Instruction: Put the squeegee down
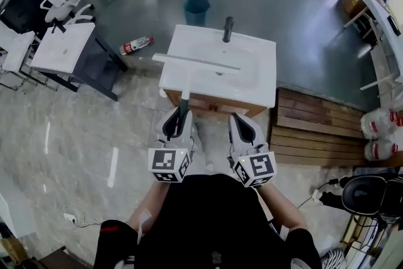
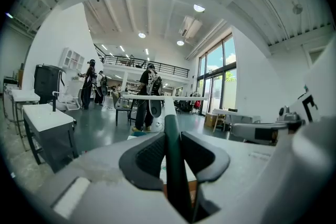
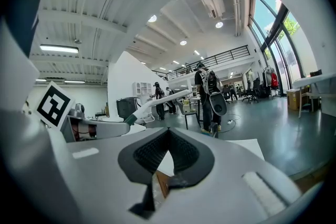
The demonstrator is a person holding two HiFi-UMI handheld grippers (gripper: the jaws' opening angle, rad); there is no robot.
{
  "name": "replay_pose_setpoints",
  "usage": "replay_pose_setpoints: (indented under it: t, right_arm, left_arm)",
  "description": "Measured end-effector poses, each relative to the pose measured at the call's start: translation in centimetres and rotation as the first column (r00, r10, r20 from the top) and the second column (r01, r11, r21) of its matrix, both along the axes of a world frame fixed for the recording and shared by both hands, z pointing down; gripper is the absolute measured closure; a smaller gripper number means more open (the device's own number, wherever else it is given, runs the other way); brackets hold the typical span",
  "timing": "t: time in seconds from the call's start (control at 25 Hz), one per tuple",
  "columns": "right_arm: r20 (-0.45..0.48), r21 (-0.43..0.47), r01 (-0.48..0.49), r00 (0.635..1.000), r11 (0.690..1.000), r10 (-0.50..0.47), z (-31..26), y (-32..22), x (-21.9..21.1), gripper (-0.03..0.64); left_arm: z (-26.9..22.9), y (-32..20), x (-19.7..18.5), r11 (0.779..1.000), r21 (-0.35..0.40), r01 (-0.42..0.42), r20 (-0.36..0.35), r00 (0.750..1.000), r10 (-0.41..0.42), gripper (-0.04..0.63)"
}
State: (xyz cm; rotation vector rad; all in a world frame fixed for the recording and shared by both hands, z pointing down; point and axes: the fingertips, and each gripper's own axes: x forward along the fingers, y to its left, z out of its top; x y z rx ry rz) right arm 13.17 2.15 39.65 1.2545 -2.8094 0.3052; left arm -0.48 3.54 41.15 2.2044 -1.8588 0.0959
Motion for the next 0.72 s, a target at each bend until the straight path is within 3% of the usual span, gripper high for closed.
replay_pose_setpoints:
  t: [0.72]
  right_arm:
    - [-0.013,-0.040,-0.040,0.999,0.998,0.040,0.9,-10.5,-2.9,0.615]
  left_arm:
    - [0.7,-12.1,-4.0,1.000,-0.029,-0.010,-0.018,1.000,0.010,0.489]
